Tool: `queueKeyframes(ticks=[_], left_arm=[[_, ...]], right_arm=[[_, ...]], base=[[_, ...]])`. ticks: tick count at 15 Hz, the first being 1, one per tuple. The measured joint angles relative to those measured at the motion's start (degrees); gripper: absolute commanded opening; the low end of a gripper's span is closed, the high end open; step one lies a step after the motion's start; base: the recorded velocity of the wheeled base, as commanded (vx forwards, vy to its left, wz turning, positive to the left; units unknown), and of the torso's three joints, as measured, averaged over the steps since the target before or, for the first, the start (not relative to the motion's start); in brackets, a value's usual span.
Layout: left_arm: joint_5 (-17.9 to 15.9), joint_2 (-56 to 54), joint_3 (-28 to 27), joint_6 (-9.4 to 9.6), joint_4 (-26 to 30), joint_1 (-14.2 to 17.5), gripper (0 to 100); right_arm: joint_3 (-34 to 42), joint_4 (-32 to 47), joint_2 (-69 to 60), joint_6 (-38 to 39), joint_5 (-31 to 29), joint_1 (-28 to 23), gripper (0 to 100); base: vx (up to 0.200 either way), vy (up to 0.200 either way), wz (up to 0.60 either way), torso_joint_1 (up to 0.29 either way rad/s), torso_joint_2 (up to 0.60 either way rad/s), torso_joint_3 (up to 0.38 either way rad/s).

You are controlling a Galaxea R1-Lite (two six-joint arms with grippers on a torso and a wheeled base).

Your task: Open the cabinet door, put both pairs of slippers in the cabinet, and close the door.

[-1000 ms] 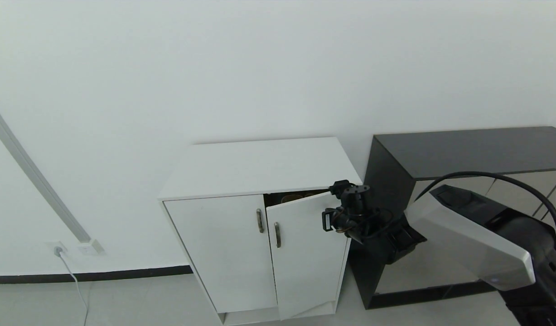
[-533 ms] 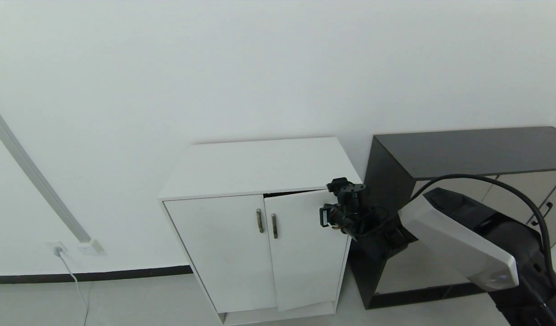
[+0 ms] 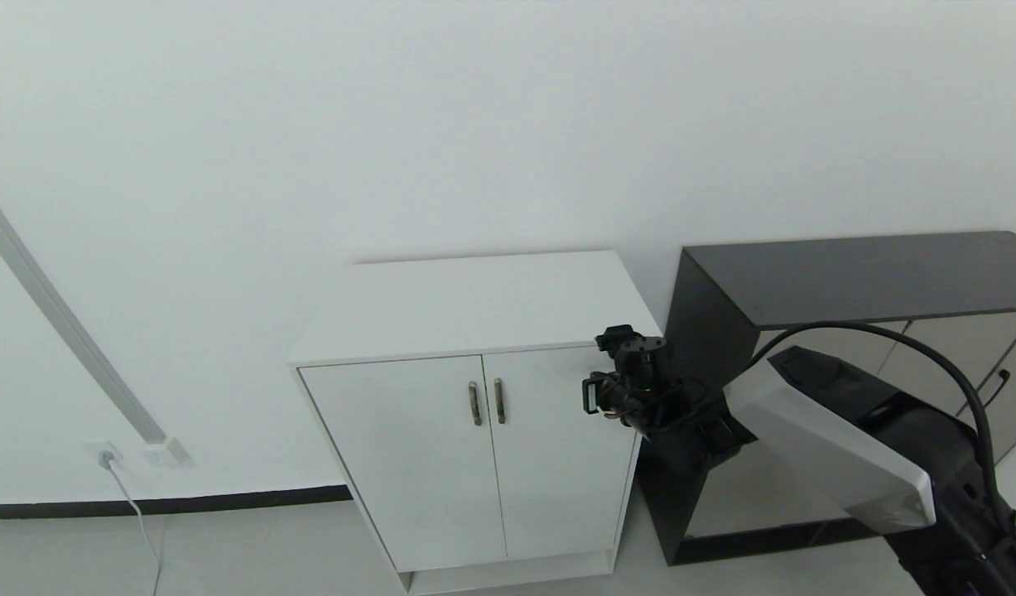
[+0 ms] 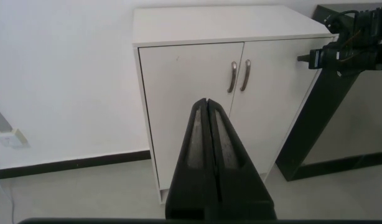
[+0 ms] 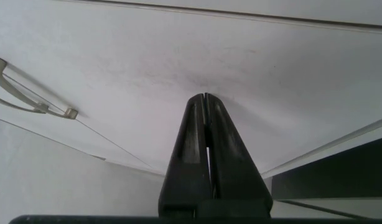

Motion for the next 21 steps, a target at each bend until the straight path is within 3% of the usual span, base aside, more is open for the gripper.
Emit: queueKeyframes(ticks=[4,8,16,21], left_arm=[[0.0,0.0,0.0,0.0,0.0,0.0,0],[0.0,0.0,0.0,0.0,0.0,0.0,0],[0.1,0.0,0.0,-0.09,0.0,0.0,0],[0.1,0.0,0.0,-0.04,0.0,0.0,0]], right_arm=[[1.2,-0.4,-0.2,0.0,-1.4,0.0,0],[7.6,-4.6,-2.5,0.2,-2.5,0.0,0],[35.7,-19.0,-17.0,0.3,-2.7,-1.5,0],[49.5,-21.4,-26.9,0.4,-3.7,-8.0,0]], base=[[0.0,0.0,0.0,0.0,0.0,0.0],[0.0,0.0,0.0,0.0,0.0,0.0],[0.0,0.0,0.0,0.0,0.0,0.0],[0.0,0.0,0.0,0.0,0.0,0.0]])
